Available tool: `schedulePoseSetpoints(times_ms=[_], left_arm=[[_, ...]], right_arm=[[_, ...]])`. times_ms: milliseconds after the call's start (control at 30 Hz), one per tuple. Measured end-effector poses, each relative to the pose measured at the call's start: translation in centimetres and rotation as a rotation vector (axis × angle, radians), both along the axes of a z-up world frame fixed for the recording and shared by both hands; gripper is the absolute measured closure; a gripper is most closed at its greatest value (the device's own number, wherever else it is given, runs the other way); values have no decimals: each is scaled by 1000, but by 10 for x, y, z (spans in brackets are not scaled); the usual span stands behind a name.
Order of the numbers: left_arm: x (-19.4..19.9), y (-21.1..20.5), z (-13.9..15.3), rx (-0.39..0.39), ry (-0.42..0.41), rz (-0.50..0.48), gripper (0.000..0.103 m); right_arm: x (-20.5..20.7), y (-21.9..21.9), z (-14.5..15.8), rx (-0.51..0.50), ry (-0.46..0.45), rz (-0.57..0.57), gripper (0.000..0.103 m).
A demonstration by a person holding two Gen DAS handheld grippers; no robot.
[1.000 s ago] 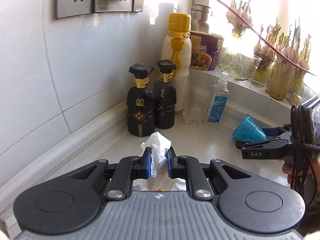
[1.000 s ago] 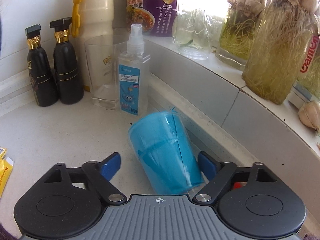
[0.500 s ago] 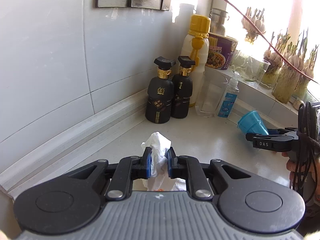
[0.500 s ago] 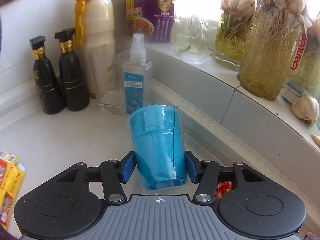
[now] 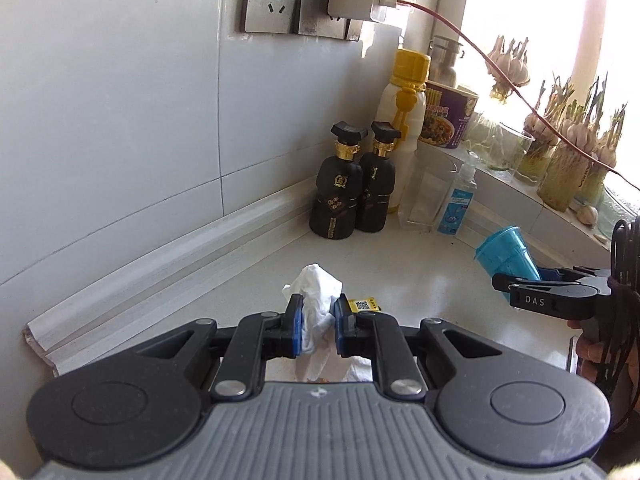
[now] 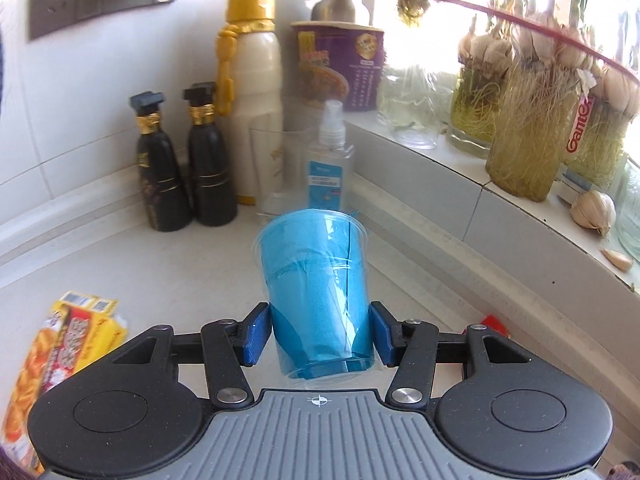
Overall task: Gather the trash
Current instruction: 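Carry the tissue and blue cup off the counter down over the bin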
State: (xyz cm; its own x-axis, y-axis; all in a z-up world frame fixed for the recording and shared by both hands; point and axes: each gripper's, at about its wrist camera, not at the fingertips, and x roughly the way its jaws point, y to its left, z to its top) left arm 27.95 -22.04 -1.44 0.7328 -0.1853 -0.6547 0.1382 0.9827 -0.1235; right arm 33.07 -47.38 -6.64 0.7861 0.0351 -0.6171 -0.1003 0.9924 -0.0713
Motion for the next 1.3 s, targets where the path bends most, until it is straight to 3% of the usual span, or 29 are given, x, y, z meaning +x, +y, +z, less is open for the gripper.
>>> schedulePoseSetpoints(times_ms=[867, 1300], left_arm=[[-81, 52, 9, -54, 28, 72, 89], [-124, 81, 5, -32, 59, 190, 89]], right_arm=[[-116, 52, 36, 84, -51, 106, 51], [-169, 92, 40, 144, -47, 233, 51]])
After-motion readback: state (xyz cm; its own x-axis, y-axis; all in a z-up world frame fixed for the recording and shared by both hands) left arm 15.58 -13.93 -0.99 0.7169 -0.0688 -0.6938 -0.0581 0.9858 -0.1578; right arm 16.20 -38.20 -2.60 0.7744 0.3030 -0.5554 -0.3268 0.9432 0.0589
